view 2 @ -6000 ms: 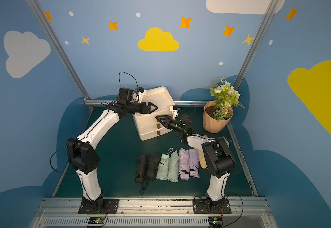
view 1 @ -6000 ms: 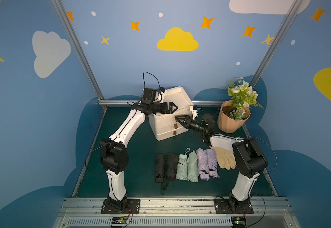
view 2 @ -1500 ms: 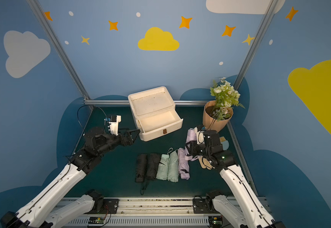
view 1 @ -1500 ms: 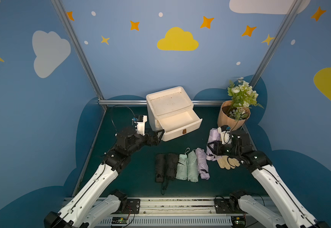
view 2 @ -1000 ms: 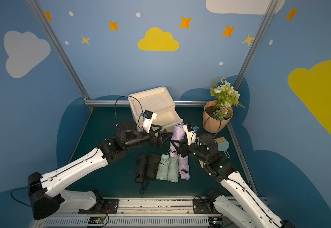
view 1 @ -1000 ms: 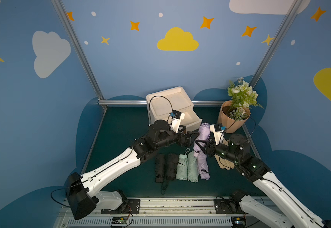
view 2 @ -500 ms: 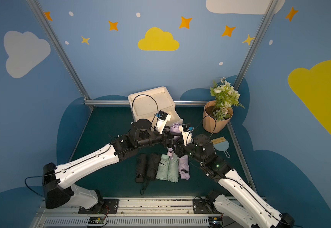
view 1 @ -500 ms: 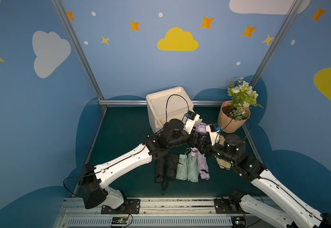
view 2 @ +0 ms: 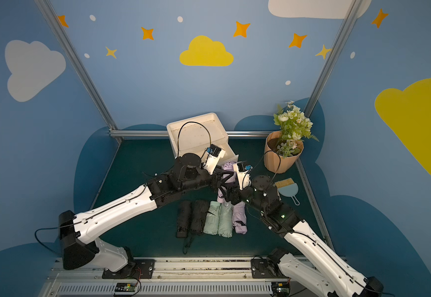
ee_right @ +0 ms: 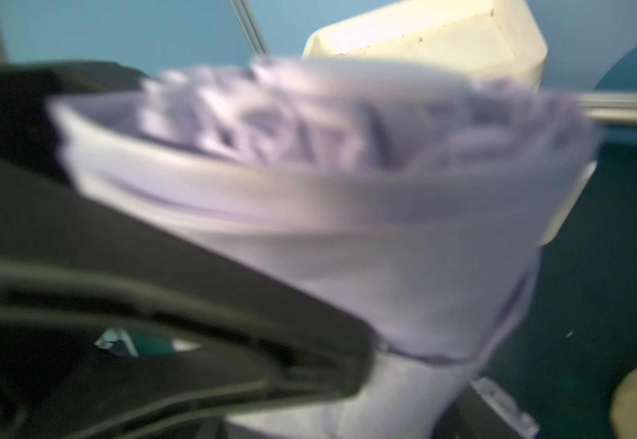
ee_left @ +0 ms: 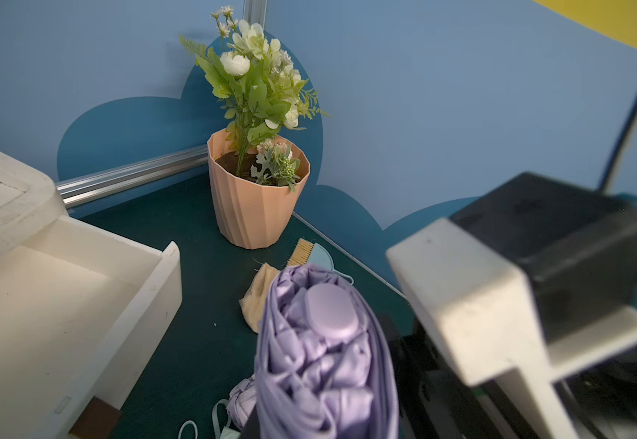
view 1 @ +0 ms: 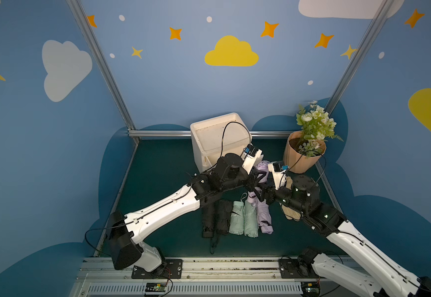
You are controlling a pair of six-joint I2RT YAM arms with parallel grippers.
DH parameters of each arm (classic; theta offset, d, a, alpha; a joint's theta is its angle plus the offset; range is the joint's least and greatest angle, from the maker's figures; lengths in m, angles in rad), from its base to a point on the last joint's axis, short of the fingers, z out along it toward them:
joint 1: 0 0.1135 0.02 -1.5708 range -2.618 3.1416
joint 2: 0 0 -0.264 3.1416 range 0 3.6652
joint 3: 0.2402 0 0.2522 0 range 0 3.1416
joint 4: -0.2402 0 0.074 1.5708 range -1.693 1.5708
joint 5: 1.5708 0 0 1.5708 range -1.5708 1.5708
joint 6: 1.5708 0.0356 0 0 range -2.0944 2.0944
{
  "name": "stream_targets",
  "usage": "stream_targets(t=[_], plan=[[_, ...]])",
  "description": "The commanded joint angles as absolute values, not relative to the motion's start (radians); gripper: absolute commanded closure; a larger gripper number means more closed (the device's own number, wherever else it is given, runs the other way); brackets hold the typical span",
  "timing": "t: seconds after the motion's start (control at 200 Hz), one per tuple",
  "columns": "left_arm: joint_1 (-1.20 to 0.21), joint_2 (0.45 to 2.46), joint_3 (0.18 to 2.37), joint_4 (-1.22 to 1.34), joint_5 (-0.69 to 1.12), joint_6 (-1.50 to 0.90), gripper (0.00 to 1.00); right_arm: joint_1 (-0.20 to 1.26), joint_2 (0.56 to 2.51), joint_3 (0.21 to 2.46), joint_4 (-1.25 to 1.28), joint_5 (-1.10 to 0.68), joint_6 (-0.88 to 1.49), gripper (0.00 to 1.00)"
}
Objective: Place the umbrella in the drawer by color
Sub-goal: Pick up the umbrella from the center of the board, then place the umbrella in the drawer.
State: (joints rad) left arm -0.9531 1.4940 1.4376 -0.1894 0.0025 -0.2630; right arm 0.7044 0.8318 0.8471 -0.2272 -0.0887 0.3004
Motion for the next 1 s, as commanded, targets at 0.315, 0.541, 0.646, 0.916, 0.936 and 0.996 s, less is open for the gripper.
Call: stream_targets(t=[0.315,0.541,0.646,0.916,0.936,0.996], plan=[[-0.837,1.503,1.735,-0.531,-0.109,0.106,0.97,0.592,0.674,0.950,-0.351,-0.190,0.248,0.02],[-0.800,1.613,1.907,-0.550,-0.155,0.294,0.97,0.531,0.668,0.814,-0.275,-0.212,0.341,0.02],[-0.786,1.664,1.961,-0.515,-0.143,0.349,0.97,0.524,0.674,0.746,-0.208,-0.231,0.375,0.02],[-0.732,1.756,2.003,-0.363,0.013,0.493,0.97,0.510,0.673,0.680,-0.119,-0.270,0.361,0.02],[-0.725,1.759,1.997,-0.353,0.037,0.497,0.97,0.506,0.672,0.685,-0.123,-0.275,0.352,0.02],[-0.709,1.769,1.974,-0.328,0.110,0.513,0.97,0.491,0.672,0.709,-0.149,-0.289,0.328,0.02]])
